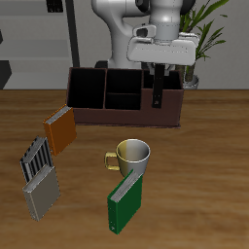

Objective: Place the black book into the back desk caddy's back compartment and place the striped book into the back desk caddy's right compartment

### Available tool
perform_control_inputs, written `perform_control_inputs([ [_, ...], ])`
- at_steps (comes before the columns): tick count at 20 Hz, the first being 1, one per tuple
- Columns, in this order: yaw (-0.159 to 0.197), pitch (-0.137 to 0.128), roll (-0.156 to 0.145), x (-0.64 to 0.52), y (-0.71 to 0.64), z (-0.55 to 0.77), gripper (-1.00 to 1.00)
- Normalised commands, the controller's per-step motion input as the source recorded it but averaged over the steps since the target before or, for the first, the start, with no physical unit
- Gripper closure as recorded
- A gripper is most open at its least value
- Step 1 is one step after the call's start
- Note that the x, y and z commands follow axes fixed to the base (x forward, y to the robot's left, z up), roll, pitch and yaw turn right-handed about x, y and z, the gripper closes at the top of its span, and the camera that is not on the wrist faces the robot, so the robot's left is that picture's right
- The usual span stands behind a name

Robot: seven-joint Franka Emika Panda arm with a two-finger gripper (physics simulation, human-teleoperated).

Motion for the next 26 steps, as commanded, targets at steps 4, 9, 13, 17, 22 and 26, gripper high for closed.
perform_control_inputs([
  [4, -0.004, -0.001, -0.013, -0.27, -0.29, 0.09, 1.00],
  [9, 0.001, 0.006, -0.005, -0.23, -0.43, 0.09, 1.00],
  [13, 0.008, -0.008, -0.038, -0.26, -0.57, 0.19, 1.00],
  [17, 0.059, -0.041, -0.047, -0.21, -0.45, 0.11, 1.00],
  [22, 0.104, -0.028, -0.040, -0.19, -0.40, 0.03, 1.00],
  [26, -0.003, -0.009, -0.018, -0.05, -0.24, 0.07, 1.00],
])
